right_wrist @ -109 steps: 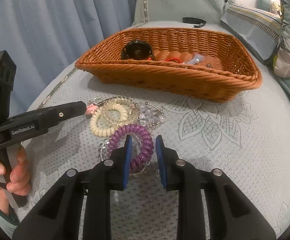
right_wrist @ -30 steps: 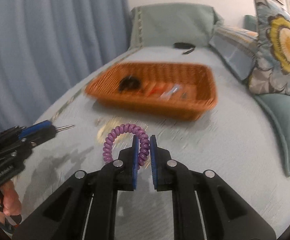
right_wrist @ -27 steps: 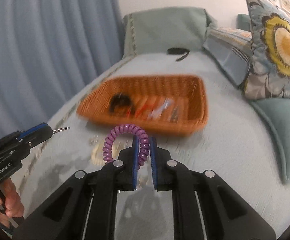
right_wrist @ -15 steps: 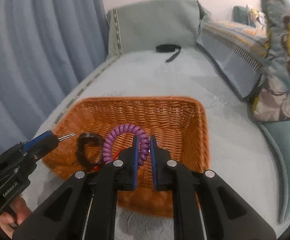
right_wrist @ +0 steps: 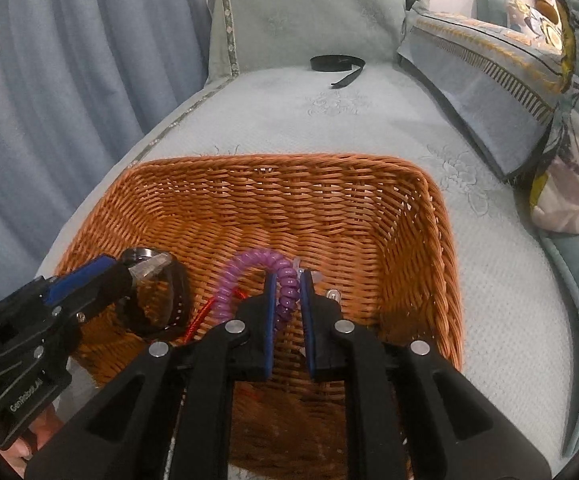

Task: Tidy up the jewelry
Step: 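Carry the keychain and purple bracelet into the basket and open both grippers, then grasp the cream coil bracelet with the left gripper while the right gripper grasps the clear bead bracelet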

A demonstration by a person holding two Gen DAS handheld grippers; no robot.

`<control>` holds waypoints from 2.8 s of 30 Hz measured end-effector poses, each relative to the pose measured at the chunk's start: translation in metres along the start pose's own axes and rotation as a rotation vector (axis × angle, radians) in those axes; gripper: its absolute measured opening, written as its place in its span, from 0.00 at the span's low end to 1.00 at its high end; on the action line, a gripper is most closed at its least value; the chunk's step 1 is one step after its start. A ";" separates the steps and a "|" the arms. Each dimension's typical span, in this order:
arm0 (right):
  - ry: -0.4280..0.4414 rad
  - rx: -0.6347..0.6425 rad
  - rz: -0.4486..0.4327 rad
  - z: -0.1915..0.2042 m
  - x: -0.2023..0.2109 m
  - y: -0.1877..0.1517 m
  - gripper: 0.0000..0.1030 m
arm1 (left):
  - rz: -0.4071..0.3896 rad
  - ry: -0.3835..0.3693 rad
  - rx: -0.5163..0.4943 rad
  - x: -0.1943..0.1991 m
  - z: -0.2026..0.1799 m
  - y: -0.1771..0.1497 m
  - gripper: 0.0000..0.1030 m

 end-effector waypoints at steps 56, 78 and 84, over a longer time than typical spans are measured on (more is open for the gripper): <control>0.048 0.131 0.136 0.077 0.041 -0.154 0.28 | 0.217 0.182 -0.087 0.031 0.012 -0.097 0.21; 0.014 0.275 0.161 0.104 0.038 -0.166 0.10 | 0.173 0.254 -0.188 0.093 0.004 -0.145 0.09; 0.035 0.270 0.153 0.102 0.047 -0.165 0.06 | 0.101 0.223 -0.098 0.112 0.022 -0.128 0.08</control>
Point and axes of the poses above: each gripper's, at about its wrist camera, not at the fingertips, and x roughly against the way its jaws point, z to its left, y to its top, the point moved 1 cm from there along -x, roughly the way its jaws point, and after that the axes turned 15 degrees about y, right-handed, at the moved point
